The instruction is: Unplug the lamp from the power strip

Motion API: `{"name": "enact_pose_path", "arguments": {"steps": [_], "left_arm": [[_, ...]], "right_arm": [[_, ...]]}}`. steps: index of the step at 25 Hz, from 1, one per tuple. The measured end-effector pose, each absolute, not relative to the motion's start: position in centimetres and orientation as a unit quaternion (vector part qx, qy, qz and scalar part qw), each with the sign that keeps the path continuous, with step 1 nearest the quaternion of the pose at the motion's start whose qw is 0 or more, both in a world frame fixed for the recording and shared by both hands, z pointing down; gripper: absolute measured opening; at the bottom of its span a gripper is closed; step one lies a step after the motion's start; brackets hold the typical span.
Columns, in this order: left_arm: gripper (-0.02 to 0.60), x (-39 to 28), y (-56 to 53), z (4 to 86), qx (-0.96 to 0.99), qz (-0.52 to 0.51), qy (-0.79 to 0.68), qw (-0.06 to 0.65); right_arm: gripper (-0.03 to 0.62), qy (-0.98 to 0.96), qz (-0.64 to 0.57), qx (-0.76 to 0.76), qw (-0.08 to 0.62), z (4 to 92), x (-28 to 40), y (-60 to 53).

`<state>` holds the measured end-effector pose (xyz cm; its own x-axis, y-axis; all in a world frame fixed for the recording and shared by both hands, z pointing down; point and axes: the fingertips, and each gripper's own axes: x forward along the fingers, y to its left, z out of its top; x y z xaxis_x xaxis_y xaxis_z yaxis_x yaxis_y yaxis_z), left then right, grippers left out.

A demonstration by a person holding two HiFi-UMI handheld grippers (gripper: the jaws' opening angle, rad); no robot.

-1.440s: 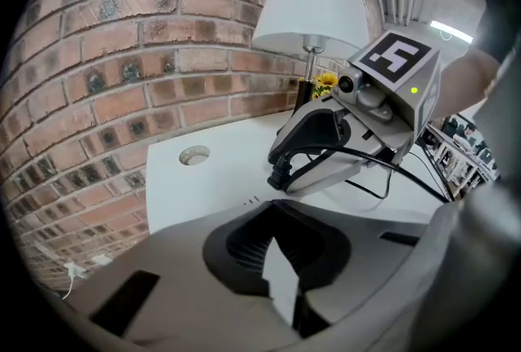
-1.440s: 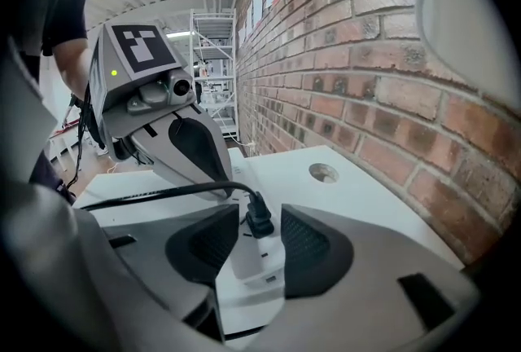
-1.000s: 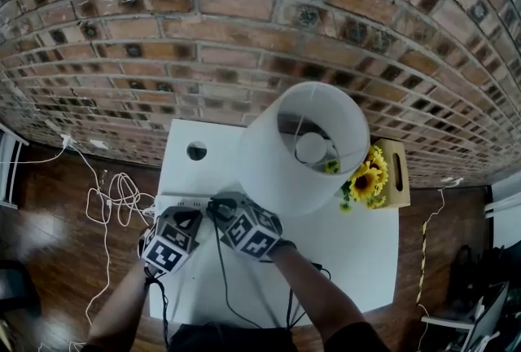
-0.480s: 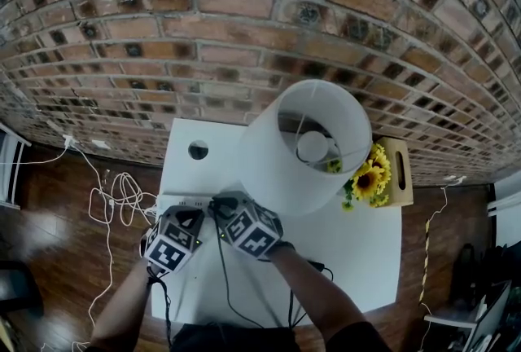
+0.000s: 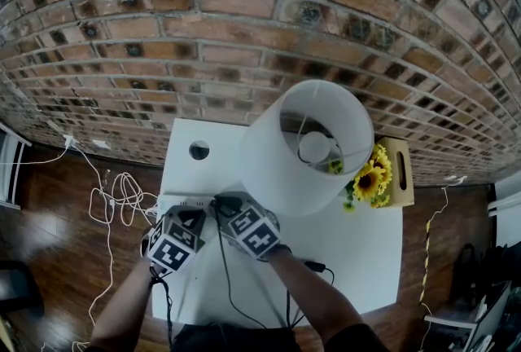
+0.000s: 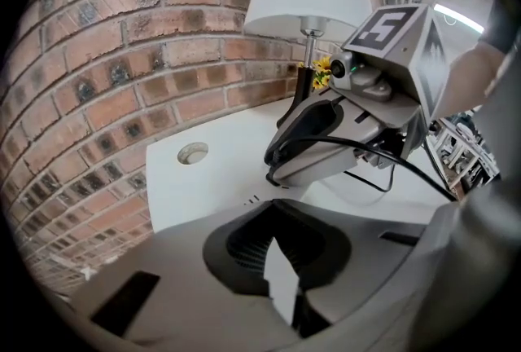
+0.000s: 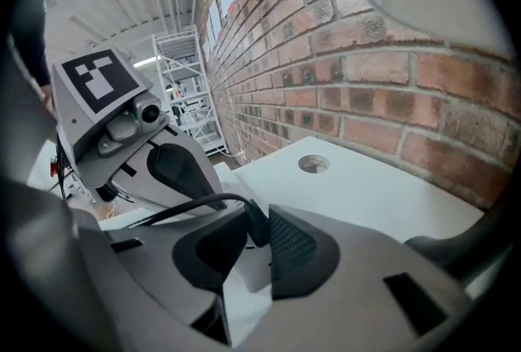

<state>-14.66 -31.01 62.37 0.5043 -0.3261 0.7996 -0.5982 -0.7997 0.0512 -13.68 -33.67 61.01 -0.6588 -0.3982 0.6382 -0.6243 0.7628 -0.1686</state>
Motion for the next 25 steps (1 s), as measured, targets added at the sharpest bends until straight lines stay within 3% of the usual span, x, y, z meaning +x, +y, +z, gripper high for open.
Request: {"name": "enact_pose_path", "arguments": {"steps": [11,19,25], "left_arm": [[0.017,-14.61,-31.16,62.31,0.851,0.408,-0.277,0.177],[0.017,-14.56,-31.28,62.33,0.851,0.410,-0.277,0.177],[0.017,-14.71,-31.37,62.20,0.851,0.396,-0.279,0.202]], "right_arm": [[0.077,-0.894,0.052,0.283,0.343,60.65,-13.78,-33.21],[0.075,-0.887,0.158,0.320,0.294,60.50,-13.44,-33.97],[0.075,-0.887,0.085,0.314,0.329,60.30,-13.54,-33.55]]}}
